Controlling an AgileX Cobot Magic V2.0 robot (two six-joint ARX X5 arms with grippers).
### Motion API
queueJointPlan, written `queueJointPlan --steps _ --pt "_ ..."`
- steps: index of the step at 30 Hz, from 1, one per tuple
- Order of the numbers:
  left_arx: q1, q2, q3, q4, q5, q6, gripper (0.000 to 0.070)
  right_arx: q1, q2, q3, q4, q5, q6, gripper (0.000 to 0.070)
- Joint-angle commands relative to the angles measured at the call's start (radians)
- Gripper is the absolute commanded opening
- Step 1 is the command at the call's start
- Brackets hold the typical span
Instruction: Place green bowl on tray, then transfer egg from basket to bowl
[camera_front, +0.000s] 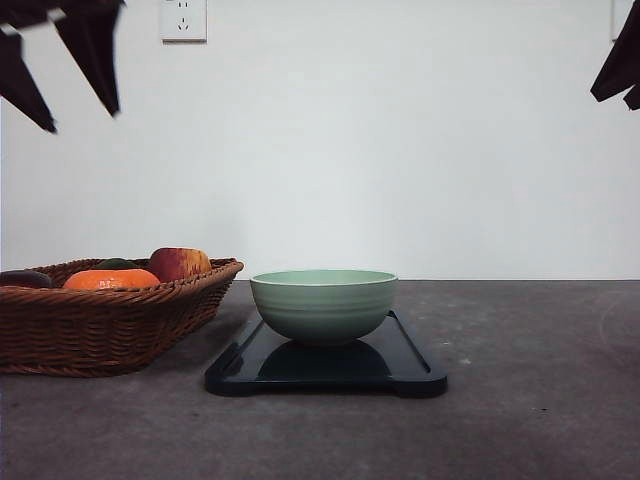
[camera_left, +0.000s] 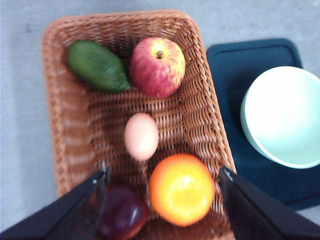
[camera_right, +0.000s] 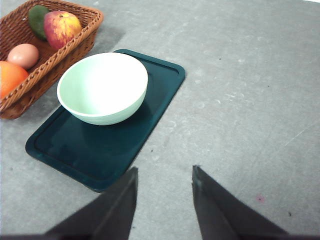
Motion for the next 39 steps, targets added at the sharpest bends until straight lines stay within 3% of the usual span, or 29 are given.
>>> queueJointPlan --steps 1,16,39 --pt "-0.002 0.054 0.03 0.0 -0.006 0.015 0.0448 0.005 0.005 0.005 0.008 0.001 0.011 0.0214" --pt "-0.006 0.323 0.038 0.078 -0.009 0.017 0.044 0.005 0.005 0.005 0.009 0.008 0.011 0.0214" --pt "-0.006 0.443 0.038 0.135 -0.02 0.017 0.0431 0.005 0.005 0.005 0.009 0.008 0.029 0.0213"
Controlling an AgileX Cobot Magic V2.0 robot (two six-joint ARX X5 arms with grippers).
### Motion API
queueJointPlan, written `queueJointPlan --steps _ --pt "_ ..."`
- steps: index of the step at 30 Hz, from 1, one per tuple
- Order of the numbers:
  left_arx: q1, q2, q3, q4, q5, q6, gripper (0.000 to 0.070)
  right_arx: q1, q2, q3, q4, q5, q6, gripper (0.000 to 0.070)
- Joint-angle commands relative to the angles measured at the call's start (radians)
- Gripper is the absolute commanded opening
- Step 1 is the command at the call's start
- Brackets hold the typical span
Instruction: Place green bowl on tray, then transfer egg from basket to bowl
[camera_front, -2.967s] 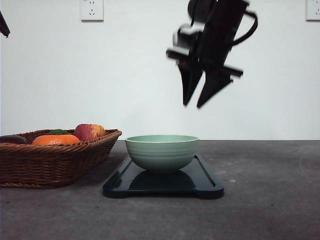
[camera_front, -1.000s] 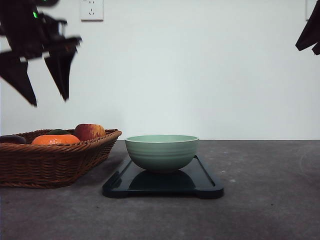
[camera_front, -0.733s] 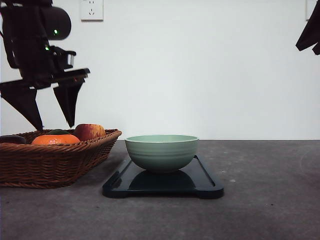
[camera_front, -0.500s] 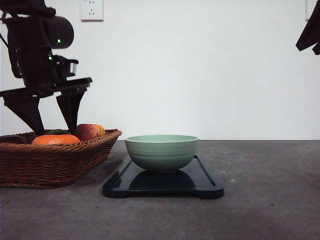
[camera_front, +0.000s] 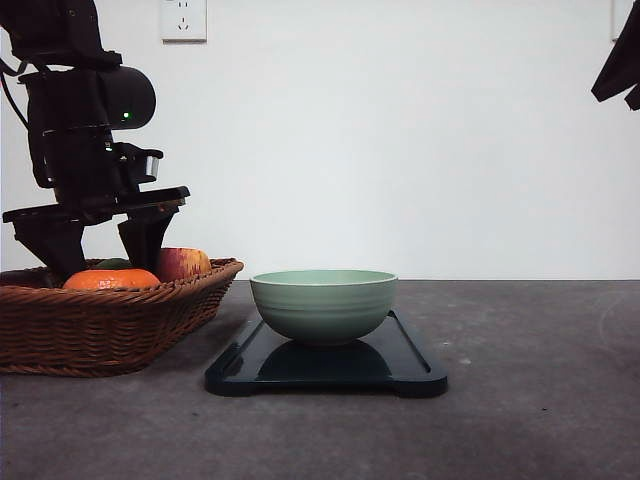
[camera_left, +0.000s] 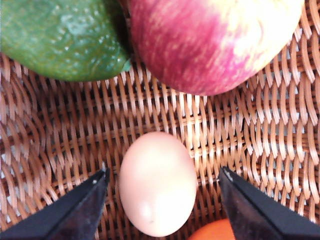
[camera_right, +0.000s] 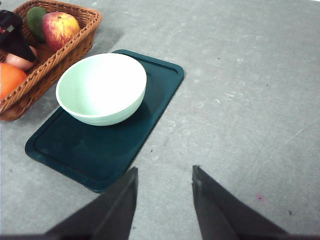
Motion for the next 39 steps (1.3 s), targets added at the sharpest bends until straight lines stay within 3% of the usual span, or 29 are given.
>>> queueJointPlan --steps 1,10,15,18,30,39 --pt "-0.004 0.029 0.023 0.006 -0.003 0.009 0.0431 0.005 0.005 0.005 0.009 0.005 0.015 0.0214" --pt "-0.004 0.033 0.023 0.0 -0.003 0.009 0.0411 0.005 0.005 0.005 0.009 0.005 0.016 0.0214" --pt "-0.004 0.033 0.023 -0.009 -0.003 0.009 0.0204 0.005 0.005 0.005 0.009 0.005 0.016 0.0213" --pt "-0.004 0.033 0.023 -0.016 -0.003 0.009 0.014 0.005 0.005 0.005 0.009 0.005 0.016 0.0213" --pt "-0.004 0.008 0.026 -0.016 -0.002 0.006 0.0142 0.005 0.005 0.005 0.008 0.005 0.016 0.0213" --pt "-0.004 -0.111 0.026 -0.015 -0.002 0.006 0.0142 0.005 0.005 0.005 0.008 0.005 0.019 0.0214"
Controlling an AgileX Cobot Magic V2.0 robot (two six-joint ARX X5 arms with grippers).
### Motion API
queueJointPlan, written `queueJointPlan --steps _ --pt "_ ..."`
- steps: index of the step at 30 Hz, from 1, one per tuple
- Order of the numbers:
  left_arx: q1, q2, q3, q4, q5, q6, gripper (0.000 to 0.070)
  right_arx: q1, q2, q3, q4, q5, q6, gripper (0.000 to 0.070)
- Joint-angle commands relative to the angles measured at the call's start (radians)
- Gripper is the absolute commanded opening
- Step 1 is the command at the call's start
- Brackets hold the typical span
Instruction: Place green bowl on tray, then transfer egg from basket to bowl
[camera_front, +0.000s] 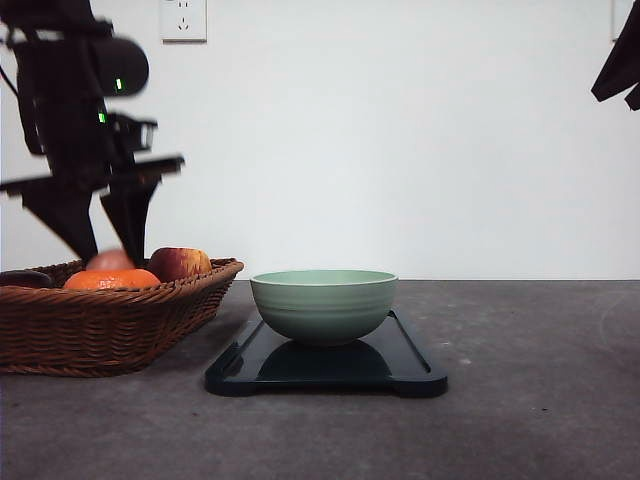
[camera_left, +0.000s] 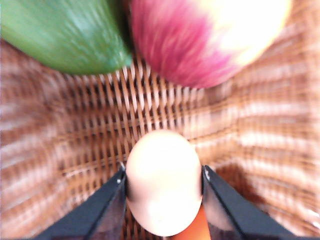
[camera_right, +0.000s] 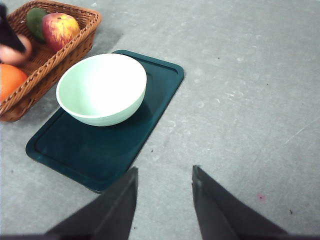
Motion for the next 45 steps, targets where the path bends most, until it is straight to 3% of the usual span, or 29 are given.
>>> queueJointPlan --steps 1,6,15,26,45 --pt "-0.004 -0.023 0.025 0.013 -0.002 0.006 0.0142 0.005 0.005 0.005 0.008 0.005 0.014 0.0214" --pt "-0.004 -0.113 0.025 0.039 0.012 -0.016 0.0142 0.005 0.005 0.005 0.008 0.005 0.014 0.0213" --pt "-0.063 -0.195 0.025 0.09 0.188 -0.075 0.0142 0.005 0.005 0.005 0.009 0.005 0.014 0.0213" --pt "-0.234 -0.187 0.025 0.22 0.177 -0.118 0.0148 0.005 0.005 0.005 0.008 0.004 0.014 0.0213" --pt "-0.338 -0.003 0.025 0.347 0.165 -0.125 0.0148 0.005 0.005 0.005 0.008 0.004 0.011 0.0214"
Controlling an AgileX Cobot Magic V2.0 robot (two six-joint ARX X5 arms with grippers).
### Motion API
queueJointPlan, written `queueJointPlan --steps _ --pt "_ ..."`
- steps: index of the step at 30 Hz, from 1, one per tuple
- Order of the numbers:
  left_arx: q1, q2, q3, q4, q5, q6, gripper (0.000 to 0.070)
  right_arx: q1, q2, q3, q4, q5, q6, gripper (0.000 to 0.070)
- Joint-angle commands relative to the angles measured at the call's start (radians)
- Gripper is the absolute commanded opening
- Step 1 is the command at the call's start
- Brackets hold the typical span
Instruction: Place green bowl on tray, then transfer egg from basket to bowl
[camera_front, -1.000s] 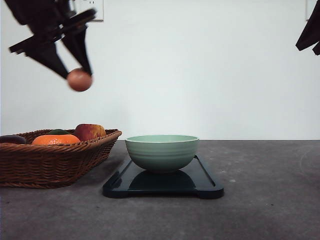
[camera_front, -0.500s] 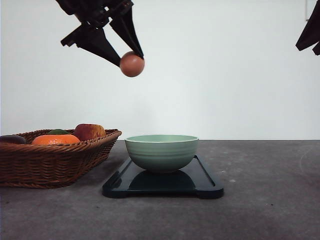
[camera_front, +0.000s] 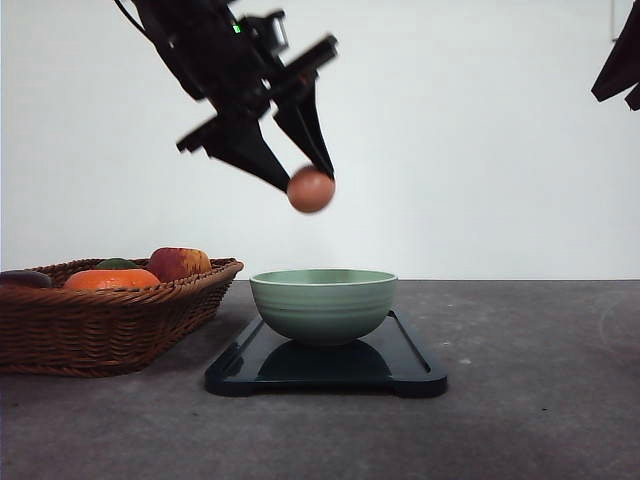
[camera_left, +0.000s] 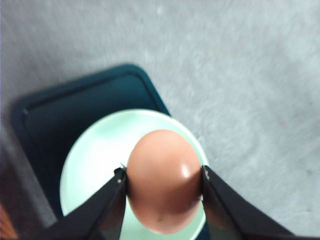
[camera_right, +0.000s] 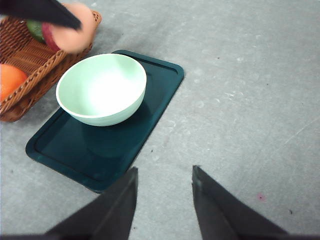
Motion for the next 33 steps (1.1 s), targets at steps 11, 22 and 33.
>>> queueJointPlan --steps 11,22,33 --pt "-0.029 0.152 0.024 0.019 -0.045 0.009 0.0147 0.005 0.005 0.005 0.008 0.003 0.011 0.0213" --pt "-0.043 0.227 0.024 0.062 -0.052 0.01 0.0147 0.005 0.005 0.005 0.008 0.003 0.011 0.0213" --pt "-0.063 0.271 0.024 0.074 -0.07 0.01 0.0147 0.005 0.005 0.005 0.007 0.003 0.011 0.0213"
